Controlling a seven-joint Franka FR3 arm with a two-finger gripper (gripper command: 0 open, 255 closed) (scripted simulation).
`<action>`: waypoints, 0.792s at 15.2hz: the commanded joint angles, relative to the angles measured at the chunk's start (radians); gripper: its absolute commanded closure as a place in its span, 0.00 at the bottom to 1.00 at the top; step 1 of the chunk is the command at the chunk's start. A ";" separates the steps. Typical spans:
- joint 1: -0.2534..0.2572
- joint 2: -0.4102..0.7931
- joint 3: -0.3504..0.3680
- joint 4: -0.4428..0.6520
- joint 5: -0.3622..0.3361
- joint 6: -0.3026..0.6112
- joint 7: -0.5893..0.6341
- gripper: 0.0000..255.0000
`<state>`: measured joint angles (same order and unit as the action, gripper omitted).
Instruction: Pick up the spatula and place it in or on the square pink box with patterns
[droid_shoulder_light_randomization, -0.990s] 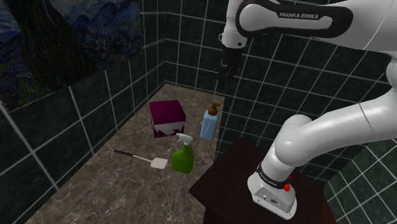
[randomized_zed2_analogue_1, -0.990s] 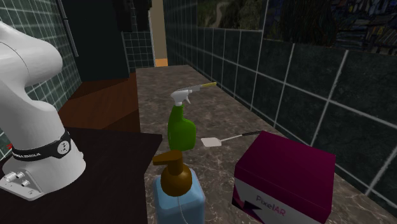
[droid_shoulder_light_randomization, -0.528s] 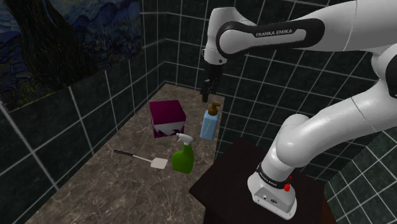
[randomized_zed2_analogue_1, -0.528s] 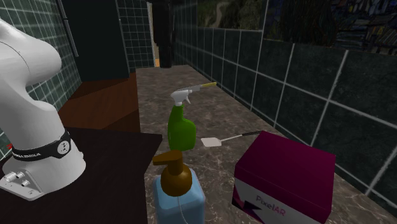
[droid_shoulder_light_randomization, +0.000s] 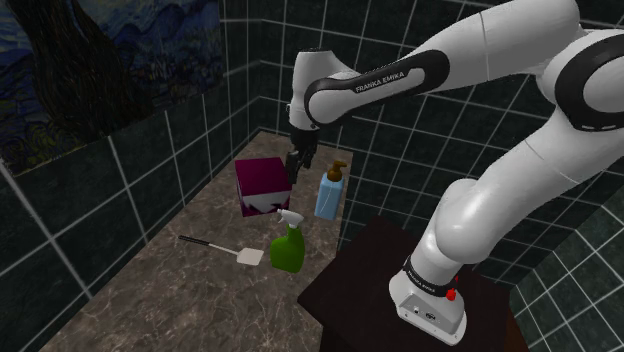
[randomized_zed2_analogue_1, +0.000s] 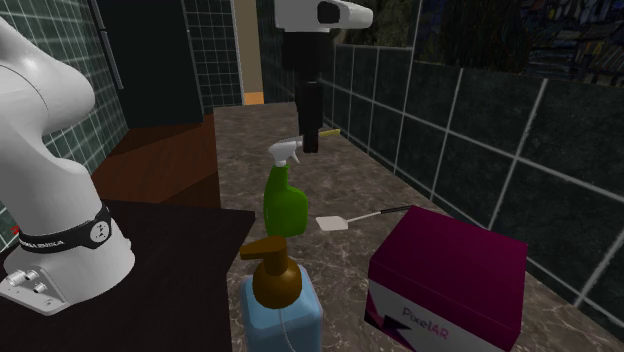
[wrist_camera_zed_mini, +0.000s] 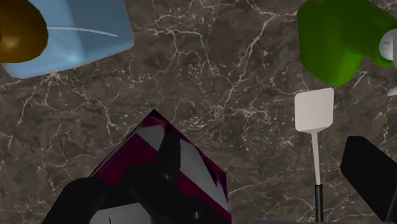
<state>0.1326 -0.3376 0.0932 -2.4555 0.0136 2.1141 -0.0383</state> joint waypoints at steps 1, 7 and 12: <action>0.012 0.064 0.017 0.010 0.003 0.062 0.012 0.00; 0.039 0.271 0.061 0.070 -0.015 0.224 0.049 0.00; 0.066 0.453 0.086 0.154 -0.058 0.331 0.092 0.00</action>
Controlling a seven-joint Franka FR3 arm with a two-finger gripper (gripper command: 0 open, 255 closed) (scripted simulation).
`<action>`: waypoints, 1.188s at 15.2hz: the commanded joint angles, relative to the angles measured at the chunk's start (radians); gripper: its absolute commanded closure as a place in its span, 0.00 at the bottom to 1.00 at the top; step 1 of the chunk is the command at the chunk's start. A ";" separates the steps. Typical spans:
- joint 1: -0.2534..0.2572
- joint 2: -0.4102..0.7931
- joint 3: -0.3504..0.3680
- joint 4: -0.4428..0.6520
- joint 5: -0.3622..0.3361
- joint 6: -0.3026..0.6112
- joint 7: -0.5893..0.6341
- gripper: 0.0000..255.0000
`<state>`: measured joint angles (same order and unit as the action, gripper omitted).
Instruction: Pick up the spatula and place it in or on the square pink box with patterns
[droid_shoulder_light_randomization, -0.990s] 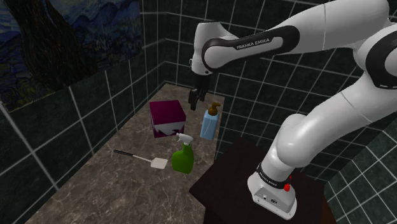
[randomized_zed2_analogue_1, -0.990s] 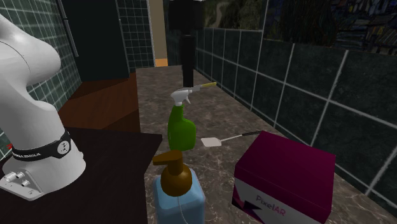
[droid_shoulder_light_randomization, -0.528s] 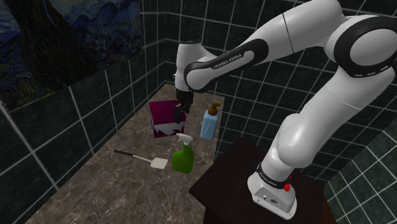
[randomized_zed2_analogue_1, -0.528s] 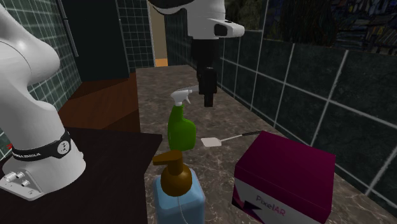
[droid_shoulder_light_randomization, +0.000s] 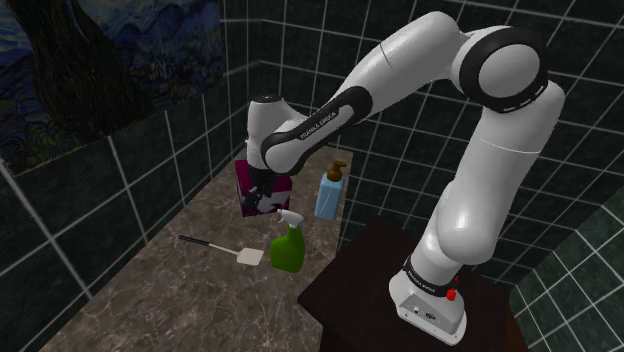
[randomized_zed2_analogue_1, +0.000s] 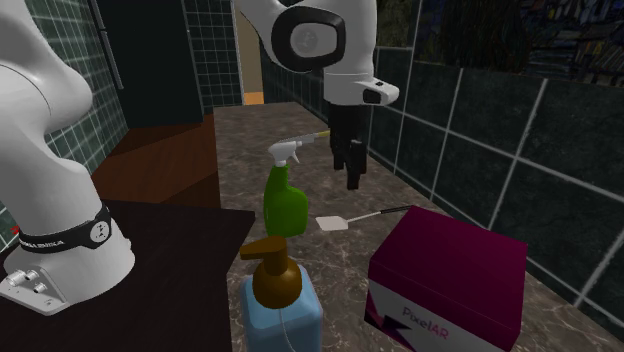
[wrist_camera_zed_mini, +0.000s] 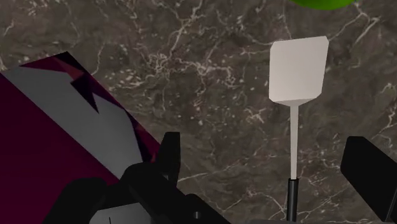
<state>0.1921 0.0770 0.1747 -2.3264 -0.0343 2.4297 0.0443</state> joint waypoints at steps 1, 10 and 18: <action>0.013 0.074 0.008 0.046 -0.021 0.034 0.019 0.00; 0.101 0.402 0.001 0.282 -0.118 0.142 0.094 0.00; 0.140 0.550 -0.018 0.381 -0.151 0.196 0.116 0.00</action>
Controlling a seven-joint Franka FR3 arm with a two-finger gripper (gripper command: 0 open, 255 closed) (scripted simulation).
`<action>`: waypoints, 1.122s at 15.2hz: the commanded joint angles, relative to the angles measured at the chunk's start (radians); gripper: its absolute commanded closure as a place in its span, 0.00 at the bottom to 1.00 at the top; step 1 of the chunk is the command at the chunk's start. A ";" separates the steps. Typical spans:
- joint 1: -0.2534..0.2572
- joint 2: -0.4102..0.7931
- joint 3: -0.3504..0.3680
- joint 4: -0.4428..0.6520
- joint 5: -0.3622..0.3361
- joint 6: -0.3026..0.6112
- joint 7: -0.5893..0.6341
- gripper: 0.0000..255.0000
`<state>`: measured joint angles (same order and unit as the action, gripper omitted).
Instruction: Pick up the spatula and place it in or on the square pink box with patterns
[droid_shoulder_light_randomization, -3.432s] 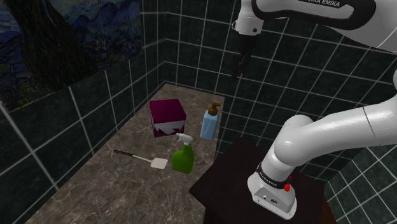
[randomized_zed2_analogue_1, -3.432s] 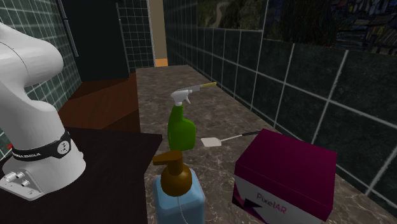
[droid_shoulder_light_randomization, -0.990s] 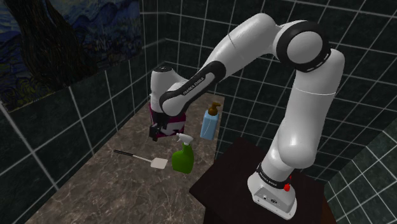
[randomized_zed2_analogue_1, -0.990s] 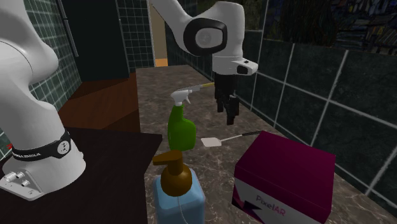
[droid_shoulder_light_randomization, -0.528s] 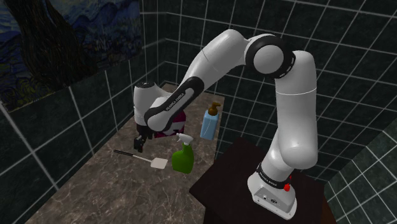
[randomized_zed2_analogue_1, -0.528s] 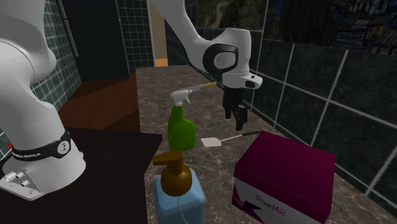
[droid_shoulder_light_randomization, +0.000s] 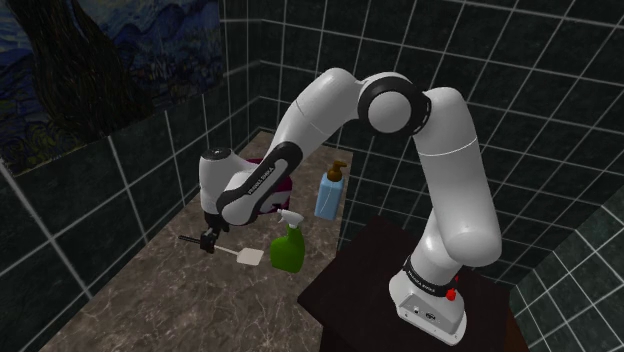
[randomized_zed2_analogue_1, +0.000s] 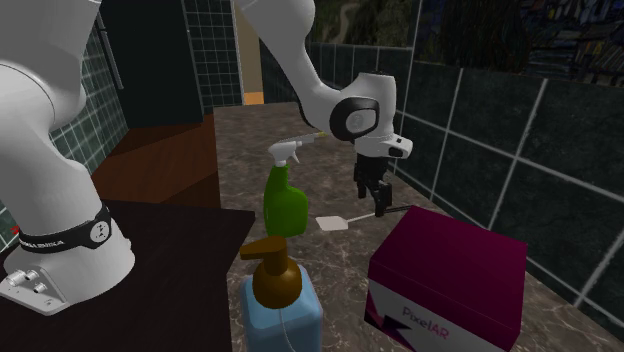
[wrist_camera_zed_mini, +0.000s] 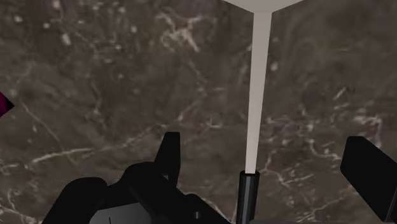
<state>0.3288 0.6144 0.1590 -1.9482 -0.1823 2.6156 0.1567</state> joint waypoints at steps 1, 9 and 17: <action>0.005 0.025 -0.005 0.007 -0.005 0.017 0.005 0.00; 0.009 0.044 -0.009 0.015 -0.009 0.029 0.007 0.00; 0.008 0.044 -0.009 0.015 -0.009 0.029 0.007 1.00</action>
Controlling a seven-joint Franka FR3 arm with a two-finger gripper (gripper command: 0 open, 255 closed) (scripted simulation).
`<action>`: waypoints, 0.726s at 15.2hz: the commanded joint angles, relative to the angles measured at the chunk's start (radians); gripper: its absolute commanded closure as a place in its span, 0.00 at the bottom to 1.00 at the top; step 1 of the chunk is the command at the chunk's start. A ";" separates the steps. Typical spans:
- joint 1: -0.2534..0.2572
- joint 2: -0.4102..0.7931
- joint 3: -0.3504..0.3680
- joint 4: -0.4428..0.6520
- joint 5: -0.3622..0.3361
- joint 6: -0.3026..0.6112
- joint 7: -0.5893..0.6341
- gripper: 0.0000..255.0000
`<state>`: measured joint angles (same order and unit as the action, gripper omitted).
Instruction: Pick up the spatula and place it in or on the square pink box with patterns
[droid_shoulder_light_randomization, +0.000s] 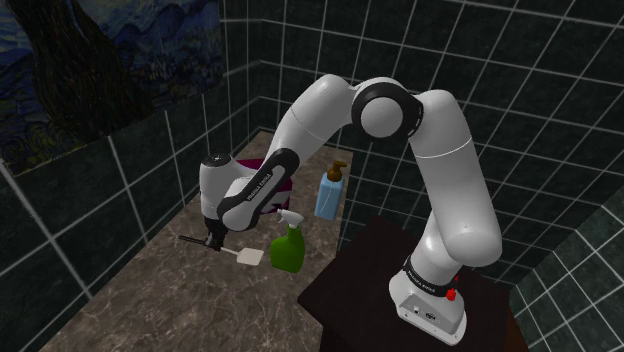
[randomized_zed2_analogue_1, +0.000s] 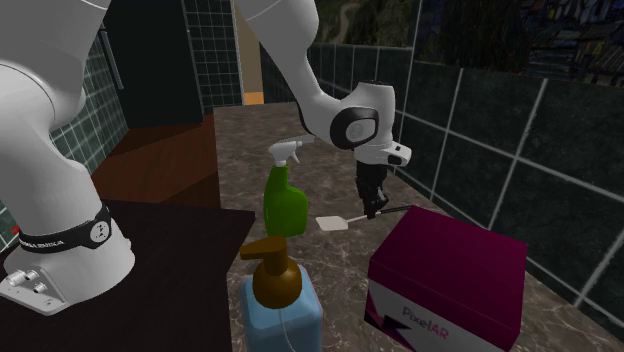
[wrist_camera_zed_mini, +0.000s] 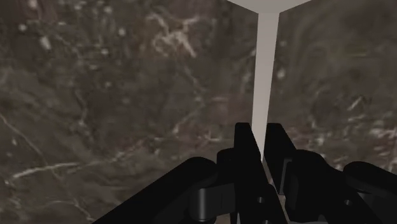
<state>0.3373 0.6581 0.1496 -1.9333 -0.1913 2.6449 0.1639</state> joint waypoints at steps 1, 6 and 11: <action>0.000 0.000 0.000 0.000 0.000 0.000 0.000 1.00; -0.006 -0.034 0.008 -0.010 0.007 -0.025 -0.005 1.00; -0.016 -0.090 0.021 -0.021 0.020 -0.069 -0.014 1.00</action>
<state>0.3253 0.5820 0.1674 -1.9489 -0.1743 2.5849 0.1532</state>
